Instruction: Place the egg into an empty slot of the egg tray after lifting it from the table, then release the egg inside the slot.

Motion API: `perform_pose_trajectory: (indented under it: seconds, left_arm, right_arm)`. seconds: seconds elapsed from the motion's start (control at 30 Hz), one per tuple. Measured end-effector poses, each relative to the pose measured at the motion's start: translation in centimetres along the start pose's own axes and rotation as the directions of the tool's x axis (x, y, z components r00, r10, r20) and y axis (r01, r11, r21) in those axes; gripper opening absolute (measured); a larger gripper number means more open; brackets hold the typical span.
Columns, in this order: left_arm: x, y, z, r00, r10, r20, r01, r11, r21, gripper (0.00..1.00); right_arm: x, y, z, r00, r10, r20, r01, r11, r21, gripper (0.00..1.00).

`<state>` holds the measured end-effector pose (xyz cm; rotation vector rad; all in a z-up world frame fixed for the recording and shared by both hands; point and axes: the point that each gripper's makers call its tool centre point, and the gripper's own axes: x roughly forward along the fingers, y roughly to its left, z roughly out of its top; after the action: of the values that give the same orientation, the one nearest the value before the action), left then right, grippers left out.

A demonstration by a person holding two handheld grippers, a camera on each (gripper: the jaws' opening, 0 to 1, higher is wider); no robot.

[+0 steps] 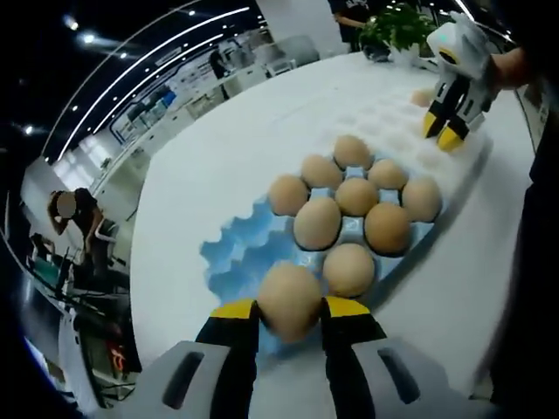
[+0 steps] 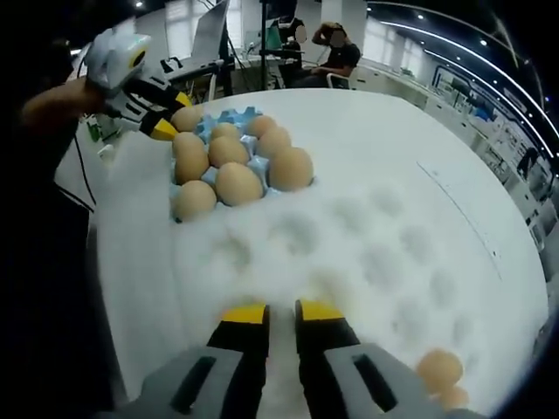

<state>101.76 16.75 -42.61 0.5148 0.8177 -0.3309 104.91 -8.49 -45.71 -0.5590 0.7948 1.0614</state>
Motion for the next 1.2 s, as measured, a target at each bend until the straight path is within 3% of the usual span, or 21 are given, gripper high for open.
perform_pose_trajectory:
  seconds: [0.03, 0.13, 0.27, 0.4, 0.6, 0.7, 0.73, 0.83, 1.0, 1.07, 1.2]
  left_arm:
    - [0.2, 0.4, -0.4, 1.000, 0.005, -0.023, -0.005, 1.000, -0.008, 0.28]
    - [0.4, 0.2, 0.0, 0.999, -0.028, -0.017, 0.028, 1.000, 0.008, 0.28]
    - [0.8, -0.1, 0.0, 0.997, -0.058, -0.055, 0.064, 0.992, 0.111, 0.28]
    - [0.8, -0.3, -0.1, 0.996, -0.058, -0.064, 0.067, 0.987, 0.149, 0.28]
    - [0.5, 0.0, -0.3, 0.996, -0.084, -0.033, 0.087, 0.990, 0.106, 0.30]
    - [0.3, -0.2, -0.8, 0.993, -0.115, -0.041, 0.114, 0.993, -0.021, 0.30]
    - [0.4, -0.1, -0.8, 0.992, -0.120, -0.045, 0.119, 0.992, -0.031, 0.29]
    - [0.5, -0.1, -0.9, 0.991, -0.126, -0.048, 0.126, 0.992, 0.007, 0.30]
    - [0.0, 0.2, -0.5, 0.991, -0.130, -0.031, 0.129, 0.991, -0.047, 0.33]
    - [0.2, -0.2, -0.7, 0.988, -0.144, -0.047, 0.144, 0.990, -0.008, 0.30]
    - [-0.2, 0.1, -0.7, 0.988, -0.143, -0.051, 0.141, 0.989, -0.030, 0.32]
  right_arm:
    - [0.0, 0.0, 0.0, 1.000, -0.001, 0.001, 0.001, 1.000, -0.001, 0.12]
    - [0.0, -0.1, 0.0, 1.000, -0.001, 0.000, 0.001, 1.000, 0.001, 0.12]
    - [0.0, -0.1, 0.0, 1.000, -0.001, 0.005, 0.001, 1.000, 0.005, 0.12]
    - [0.0, -0.1, 0.0, 1.000, -0.005, 0.014, 0.005, 1.000, 0.004, 0.12]
    - [0.0, 0.0, 0.1, 1.000, -0.006, 0.021, 0.006, 1.000, 0.002, 0.12]
    - [0.0, 0.0, 0.1, 1.000, -0.004, 0.024, 0.004, 1.000, 0.004, 0.12]
    - [0.0, 0.0, 0.1, 1.000, -0.004, 0.027, 0.004, 1.000, 0.007, 0.12]
    - [-0.1, 0.0, 0.1, 0.999, -0.006, 0.033, 0.006, 1.000, 0.009, 0.12]
    - [-0.1, 0.0, 0.1, 0.999, -0.006, 0.038, 0.006, 1.000, 0.011, 0.12]
    - [-0.1, 0.0, 0.1, 0.999, -0.006, 0.038, 0.006, 1.000, 0.010, 0.12]
    - [-0.1, 0.0, 0.1, 0.999, -0.003, 0.039, 0.003, 1.000, 0.010, 0.12]
